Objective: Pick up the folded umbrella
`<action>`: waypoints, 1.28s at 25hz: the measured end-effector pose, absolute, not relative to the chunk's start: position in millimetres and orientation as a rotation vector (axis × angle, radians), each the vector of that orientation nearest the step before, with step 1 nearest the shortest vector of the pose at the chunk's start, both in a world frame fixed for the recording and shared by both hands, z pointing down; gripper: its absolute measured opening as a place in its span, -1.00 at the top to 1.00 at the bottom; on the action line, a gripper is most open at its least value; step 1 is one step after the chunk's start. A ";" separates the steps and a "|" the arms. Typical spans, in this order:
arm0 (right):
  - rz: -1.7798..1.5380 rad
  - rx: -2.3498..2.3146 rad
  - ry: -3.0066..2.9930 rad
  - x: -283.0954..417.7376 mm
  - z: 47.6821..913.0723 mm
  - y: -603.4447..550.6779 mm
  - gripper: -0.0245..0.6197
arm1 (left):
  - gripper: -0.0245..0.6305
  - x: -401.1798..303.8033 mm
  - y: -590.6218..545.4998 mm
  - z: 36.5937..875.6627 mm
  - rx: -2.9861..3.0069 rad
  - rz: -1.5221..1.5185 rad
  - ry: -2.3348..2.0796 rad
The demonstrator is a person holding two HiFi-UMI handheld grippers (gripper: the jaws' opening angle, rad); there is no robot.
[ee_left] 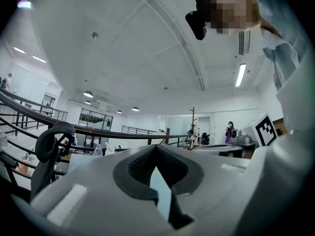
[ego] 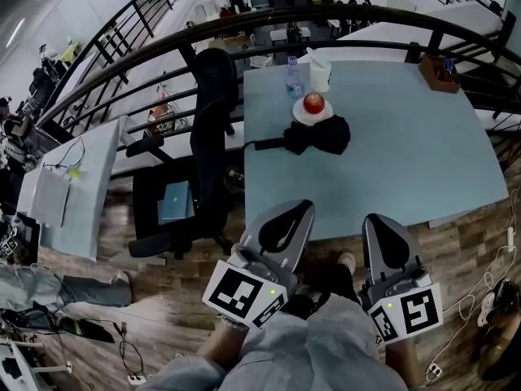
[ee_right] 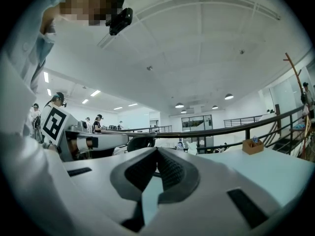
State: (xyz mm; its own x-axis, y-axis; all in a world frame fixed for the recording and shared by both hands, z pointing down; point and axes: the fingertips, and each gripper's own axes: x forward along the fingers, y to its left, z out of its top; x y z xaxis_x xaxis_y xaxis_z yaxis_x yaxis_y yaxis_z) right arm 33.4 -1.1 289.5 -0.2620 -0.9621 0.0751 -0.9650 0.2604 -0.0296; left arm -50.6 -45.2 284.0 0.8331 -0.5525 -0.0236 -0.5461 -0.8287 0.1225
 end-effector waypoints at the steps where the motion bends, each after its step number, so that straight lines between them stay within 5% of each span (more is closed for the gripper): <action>1: 0.110 1.875 -2.468 34.0 290.4 -4.2 0.92 | 0.91 -50.4 -47.5 284.5 2.899 -0.085 -0.881; 32: 0.157 1.501 -2.701 163.4 292.1 -152.7 0.92 | 0.91 57.9 -173.4 297.4 2.740 0.015 -1.283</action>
State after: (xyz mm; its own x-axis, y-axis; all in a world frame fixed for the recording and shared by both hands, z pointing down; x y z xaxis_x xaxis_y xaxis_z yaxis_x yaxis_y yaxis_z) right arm 163.4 -152.7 292.1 -0.5286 -0.8440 0.0909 -0.8489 0.5246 -0.0653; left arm 57.9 -173.4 297.4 0.6415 -0.7649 0.0579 -0.7661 -0.6349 0.1002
